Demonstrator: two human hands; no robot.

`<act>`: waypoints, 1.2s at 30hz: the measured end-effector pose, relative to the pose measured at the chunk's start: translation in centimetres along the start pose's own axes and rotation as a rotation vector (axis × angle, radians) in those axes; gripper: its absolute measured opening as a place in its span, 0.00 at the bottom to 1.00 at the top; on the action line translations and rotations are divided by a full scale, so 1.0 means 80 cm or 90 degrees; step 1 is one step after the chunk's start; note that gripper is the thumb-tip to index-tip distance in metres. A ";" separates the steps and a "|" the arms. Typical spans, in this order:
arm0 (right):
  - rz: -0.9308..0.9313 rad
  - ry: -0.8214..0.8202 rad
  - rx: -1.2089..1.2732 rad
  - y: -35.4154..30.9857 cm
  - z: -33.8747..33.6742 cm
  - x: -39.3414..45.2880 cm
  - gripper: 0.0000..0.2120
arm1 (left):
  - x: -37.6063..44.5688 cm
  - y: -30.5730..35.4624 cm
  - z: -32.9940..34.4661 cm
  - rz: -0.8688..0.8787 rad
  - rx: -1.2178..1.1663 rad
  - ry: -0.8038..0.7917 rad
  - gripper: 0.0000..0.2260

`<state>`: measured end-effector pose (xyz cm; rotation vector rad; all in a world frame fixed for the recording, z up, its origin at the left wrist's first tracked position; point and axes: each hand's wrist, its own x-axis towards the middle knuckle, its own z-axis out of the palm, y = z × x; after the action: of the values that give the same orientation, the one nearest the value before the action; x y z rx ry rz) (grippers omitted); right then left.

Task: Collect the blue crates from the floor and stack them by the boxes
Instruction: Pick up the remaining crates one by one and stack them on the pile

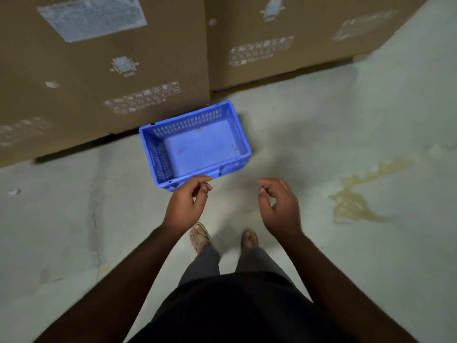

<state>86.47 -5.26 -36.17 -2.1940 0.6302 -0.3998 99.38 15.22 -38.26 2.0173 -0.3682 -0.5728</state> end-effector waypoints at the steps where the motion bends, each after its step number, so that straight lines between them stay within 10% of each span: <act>1: 0.012 0.017 -0.010 0.010 -0.027 -0.006 0.10 | 0.002 0.017 0.019 0.015 -0.003 -0.033 0.10; 15: 0.281 0.288 0.035 0.250 -0.442 -0.147 0.10 | -0.051 0.289 0.477 0.121 -0.051 -0.325 0.09; 36: 0.414 0.570 0.092 0.561 -0.893 -0.059 0.10 | 0.044 0.644 1.043 0.194 0.026 -0.597 0.10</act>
<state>35.03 -71.56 -26.27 -1.4674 1.6598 -1.0297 56.40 -72.49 -29.00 1.5636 -1.2204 -1.2944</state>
